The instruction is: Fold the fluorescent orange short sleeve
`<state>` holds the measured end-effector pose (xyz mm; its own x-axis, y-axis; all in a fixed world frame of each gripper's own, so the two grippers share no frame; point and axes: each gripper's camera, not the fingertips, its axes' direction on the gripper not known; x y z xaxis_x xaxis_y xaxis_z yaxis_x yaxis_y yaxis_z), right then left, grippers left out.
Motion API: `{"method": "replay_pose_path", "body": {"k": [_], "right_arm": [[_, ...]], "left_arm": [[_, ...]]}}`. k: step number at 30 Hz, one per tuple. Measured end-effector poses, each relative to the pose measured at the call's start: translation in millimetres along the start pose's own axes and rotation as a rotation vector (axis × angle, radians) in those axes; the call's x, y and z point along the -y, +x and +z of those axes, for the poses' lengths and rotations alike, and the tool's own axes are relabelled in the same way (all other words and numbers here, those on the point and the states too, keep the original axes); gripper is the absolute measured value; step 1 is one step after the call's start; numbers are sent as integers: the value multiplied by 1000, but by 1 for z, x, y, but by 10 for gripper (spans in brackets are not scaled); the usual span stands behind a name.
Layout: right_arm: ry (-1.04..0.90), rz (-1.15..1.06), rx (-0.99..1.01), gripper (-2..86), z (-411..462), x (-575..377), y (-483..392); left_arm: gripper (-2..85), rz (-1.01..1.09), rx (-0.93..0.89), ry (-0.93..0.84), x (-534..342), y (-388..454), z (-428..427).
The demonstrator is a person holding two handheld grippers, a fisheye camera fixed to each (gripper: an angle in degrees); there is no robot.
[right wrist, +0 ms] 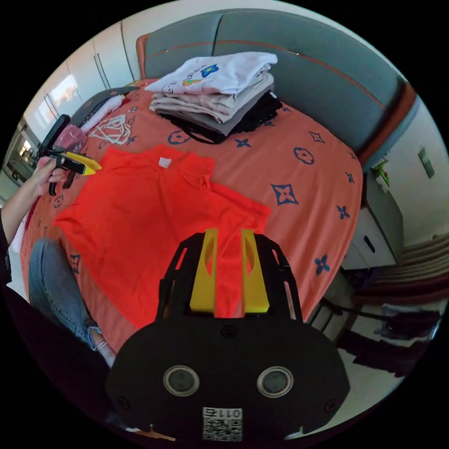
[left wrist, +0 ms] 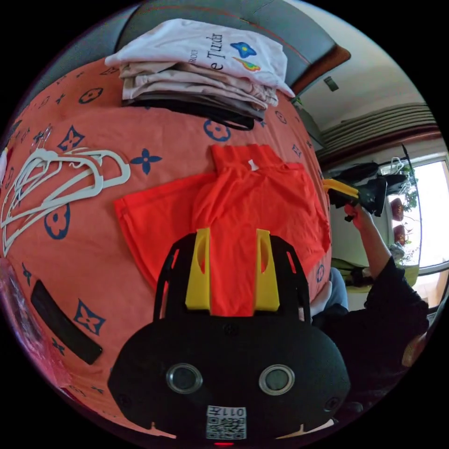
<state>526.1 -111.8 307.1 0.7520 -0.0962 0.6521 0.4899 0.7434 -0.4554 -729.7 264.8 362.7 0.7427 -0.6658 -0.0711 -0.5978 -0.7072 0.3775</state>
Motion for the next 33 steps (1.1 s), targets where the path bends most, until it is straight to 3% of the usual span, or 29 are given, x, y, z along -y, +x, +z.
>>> {"method": "replay_pose_path", "body": {"k": [3, 8, 11, 15, 20, 22, 26, 29, 33], "right_arm": [[-42, -61, 4, 79, 23, 26, 3], [-182, -139, -74, 36, 57, 49, 2], [-145, -128, -67, 23, 46, 42, 3], [2, 47, -2, 24, 6, -3, 18], [-48, 331, -9, 101, -4, -73, 19], [29, 448, 106, 186, -21, -105, 9], [47, 496, 316, 205, -34, -136, -10], [33, 438, 254, 184, -44, -143, -23], [79, 428, 262, 163, -49, -131, -22]], "left_arm": [[80, -11, 3, -64, 8, -18, 23], [16, 17, 118, -28, 4, -24, 32], [4, 149, 10, -7, -11, -14, 23], [0, 430, -258, 28, -54, 28, 1], [2, 661, -358, -180, -106, 99, 39], [4, 703, -376, -349, -128, 130, 83], [9, 830, -436, -516, -159, 170, 117], [12, 868, -324, -480, -171, 182, 107], [14, 744, -99, -344, -171, 165, 83]]}}
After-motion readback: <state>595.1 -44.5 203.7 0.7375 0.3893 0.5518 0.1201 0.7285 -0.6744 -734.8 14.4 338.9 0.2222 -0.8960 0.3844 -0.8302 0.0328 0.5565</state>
